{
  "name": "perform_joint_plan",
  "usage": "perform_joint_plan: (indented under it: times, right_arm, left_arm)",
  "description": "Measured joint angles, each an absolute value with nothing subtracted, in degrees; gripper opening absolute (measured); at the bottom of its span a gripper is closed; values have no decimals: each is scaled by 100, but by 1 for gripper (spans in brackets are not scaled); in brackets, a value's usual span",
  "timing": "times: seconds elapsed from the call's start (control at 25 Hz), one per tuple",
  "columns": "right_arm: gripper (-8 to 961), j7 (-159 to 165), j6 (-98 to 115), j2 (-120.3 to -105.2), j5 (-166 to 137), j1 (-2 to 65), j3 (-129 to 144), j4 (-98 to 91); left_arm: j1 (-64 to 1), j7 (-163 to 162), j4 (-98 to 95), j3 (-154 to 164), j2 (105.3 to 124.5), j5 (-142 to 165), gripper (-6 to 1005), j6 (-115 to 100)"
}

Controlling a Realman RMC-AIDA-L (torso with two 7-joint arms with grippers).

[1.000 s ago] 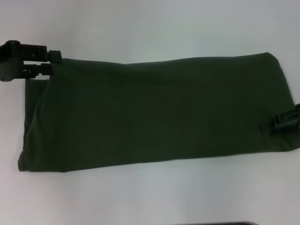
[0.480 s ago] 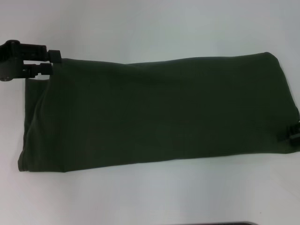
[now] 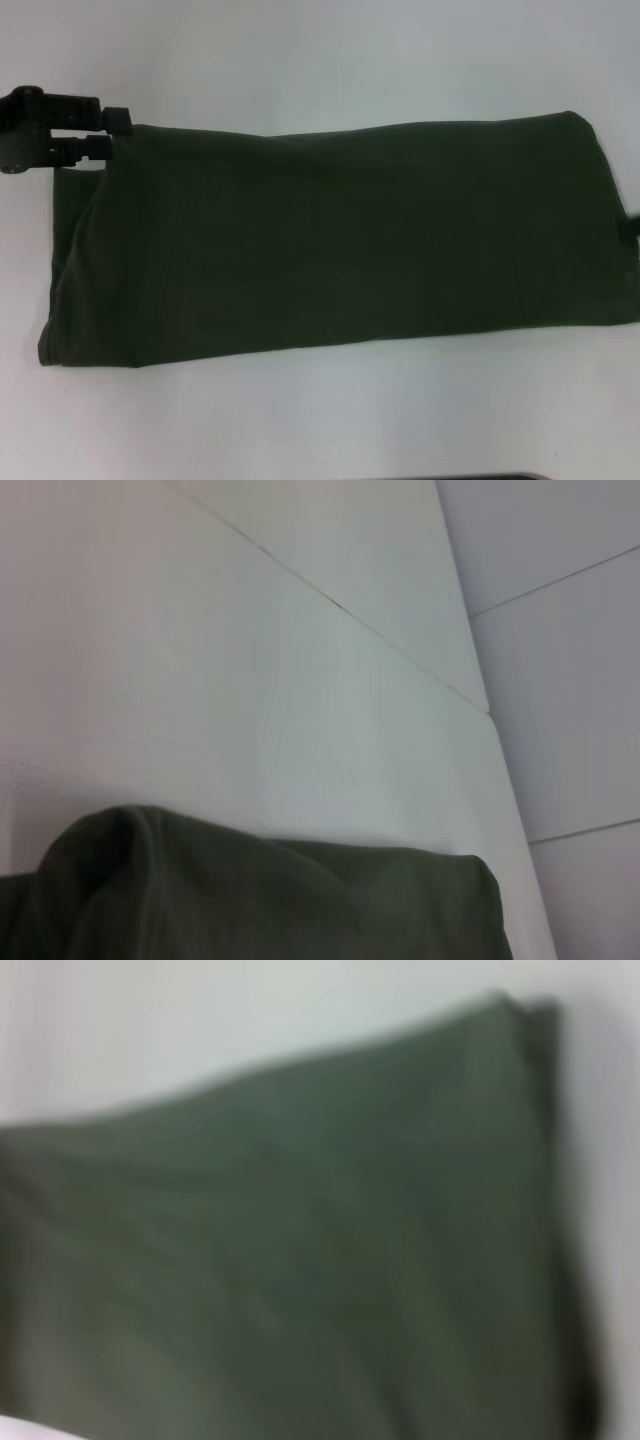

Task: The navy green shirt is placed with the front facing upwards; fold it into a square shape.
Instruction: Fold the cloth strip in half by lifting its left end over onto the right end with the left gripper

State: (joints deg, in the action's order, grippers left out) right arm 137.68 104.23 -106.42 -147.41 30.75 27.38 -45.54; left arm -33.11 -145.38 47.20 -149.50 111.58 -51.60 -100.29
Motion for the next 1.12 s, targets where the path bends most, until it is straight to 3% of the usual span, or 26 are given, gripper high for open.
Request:
perform_joint_plan:
  times: [0.4, 1.12]
  right_arm:
    - [703, 13503, 10523, -10696, -12689, 3023, 2371, -4433]
    - [702, 13517, 10469, -10670, -12529, 2861, 2219, -4253]
  left_arm:
    - [-3764, -14557, 4593, -14103, 11236, -5150, 552, -9771]
    - [-4258, -15145, 3657, -13390, 11325, -4251, 550, -7551]
